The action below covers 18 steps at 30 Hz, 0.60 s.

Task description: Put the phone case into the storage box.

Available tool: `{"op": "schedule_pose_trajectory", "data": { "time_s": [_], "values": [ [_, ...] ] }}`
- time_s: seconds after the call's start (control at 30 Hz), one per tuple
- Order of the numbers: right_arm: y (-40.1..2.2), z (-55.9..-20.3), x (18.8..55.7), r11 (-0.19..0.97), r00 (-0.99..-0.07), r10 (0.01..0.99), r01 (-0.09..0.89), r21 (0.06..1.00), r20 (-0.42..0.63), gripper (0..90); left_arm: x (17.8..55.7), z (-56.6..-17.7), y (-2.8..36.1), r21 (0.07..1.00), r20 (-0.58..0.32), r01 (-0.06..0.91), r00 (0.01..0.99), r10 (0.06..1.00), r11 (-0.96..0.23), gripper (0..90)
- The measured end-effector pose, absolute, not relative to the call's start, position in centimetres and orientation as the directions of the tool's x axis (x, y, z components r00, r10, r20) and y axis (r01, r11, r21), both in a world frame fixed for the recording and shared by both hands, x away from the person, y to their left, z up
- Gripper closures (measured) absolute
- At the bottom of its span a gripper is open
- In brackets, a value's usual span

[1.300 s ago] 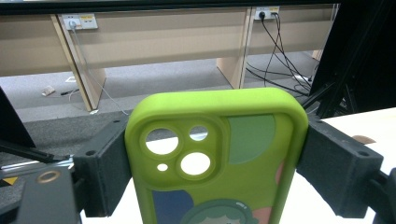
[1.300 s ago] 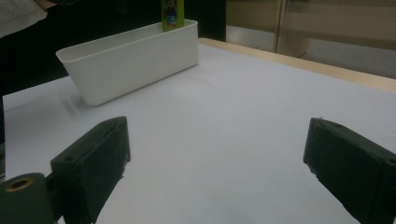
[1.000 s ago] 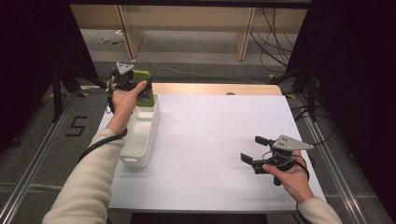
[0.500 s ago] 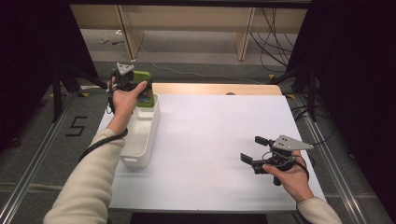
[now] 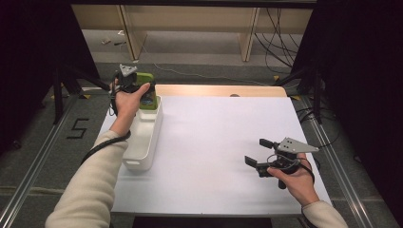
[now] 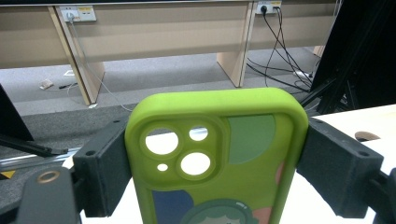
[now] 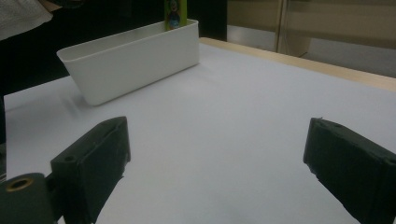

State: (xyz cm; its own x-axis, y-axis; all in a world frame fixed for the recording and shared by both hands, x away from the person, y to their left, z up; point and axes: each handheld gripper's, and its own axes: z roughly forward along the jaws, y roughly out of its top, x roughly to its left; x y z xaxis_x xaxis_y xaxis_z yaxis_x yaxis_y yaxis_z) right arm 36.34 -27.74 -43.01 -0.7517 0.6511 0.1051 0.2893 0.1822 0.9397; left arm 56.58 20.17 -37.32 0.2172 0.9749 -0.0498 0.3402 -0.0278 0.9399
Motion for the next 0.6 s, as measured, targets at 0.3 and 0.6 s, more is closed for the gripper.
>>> {"op": "schedule_pose_trajectory", "data": {
  "time_s": [0.3,0.6],
  "values": [
    [-27.75,-43.01,36.34,0.180,-0.751,0.651,0.289,0.940,0.106,8.2,56.70,-37.49,20.06,0.939,-0.046,0.343,0.217,0.975,-0.032,16.1],
    [-27.76,-43.01,36.34,0.180,-0.751,0.651,0.289,0.940,0.106,8.2,56.81,-37.74,20.11,0.936,-0.047,0.351,0.213,0.976,-0.031,16.1]
  ]
}}
